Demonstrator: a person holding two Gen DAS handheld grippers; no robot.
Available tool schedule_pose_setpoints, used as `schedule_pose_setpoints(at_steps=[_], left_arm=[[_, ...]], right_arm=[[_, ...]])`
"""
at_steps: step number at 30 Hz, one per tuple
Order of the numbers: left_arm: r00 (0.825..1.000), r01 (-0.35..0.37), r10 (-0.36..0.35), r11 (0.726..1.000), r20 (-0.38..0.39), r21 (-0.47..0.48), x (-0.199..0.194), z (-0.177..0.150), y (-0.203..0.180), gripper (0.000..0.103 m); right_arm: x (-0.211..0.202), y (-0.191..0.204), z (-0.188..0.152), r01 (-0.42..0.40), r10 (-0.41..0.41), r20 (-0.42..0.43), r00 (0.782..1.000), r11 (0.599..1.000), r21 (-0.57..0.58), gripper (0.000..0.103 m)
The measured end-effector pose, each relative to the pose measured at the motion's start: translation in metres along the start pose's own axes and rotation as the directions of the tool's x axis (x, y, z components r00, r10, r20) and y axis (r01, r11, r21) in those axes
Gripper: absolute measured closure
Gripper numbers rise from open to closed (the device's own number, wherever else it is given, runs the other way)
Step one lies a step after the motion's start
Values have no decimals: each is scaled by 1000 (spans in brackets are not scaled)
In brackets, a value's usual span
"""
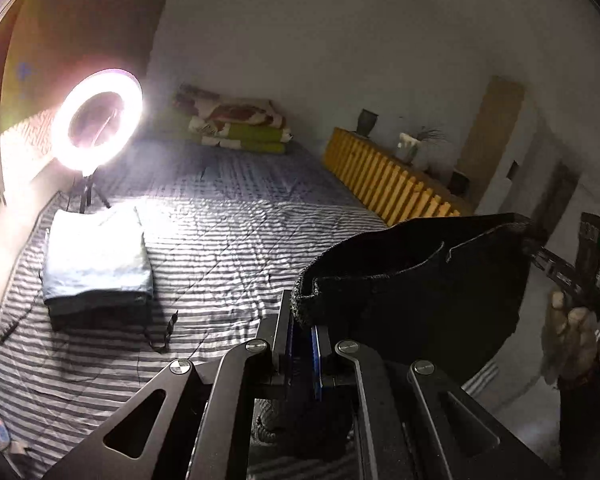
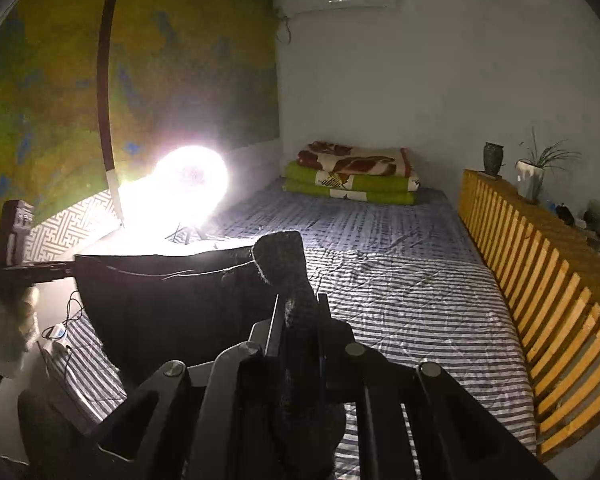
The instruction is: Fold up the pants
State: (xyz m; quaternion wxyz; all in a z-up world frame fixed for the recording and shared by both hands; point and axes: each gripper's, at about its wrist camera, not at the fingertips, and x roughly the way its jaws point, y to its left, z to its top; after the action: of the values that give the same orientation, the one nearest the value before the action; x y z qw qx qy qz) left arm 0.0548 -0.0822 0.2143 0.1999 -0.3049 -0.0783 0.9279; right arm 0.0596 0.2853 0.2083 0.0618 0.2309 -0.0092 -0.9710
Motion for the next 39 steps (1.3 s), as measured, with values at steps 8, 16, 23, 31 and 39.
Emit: schedule_pose_setpoints(at_steps=[8,16,23,31,39], left_arm=[[996,-34,18,983,88,181,-101,21,-85,97],[996,-57,40,976,84,211,-124,42,-96,97],[994,-53,62,993,-85,102,9,47,-13,97],[936,-136,114,990,-332,-44,255,24,118,97],[877,-192,139,979,-461,-70,395,-31,177,97]], right_arm=[[-65,-14,24,-8,7,98,995,1000,19,93],[-91,-13,30,-46,45,117,992,999,1,93],[47,-29,6,-50,53,-57,997,997,60,93],[284,-76,-60,1,44,-323,945,991,136,93],[417,-113,-129,47,23,-490,872,990,130,93]])
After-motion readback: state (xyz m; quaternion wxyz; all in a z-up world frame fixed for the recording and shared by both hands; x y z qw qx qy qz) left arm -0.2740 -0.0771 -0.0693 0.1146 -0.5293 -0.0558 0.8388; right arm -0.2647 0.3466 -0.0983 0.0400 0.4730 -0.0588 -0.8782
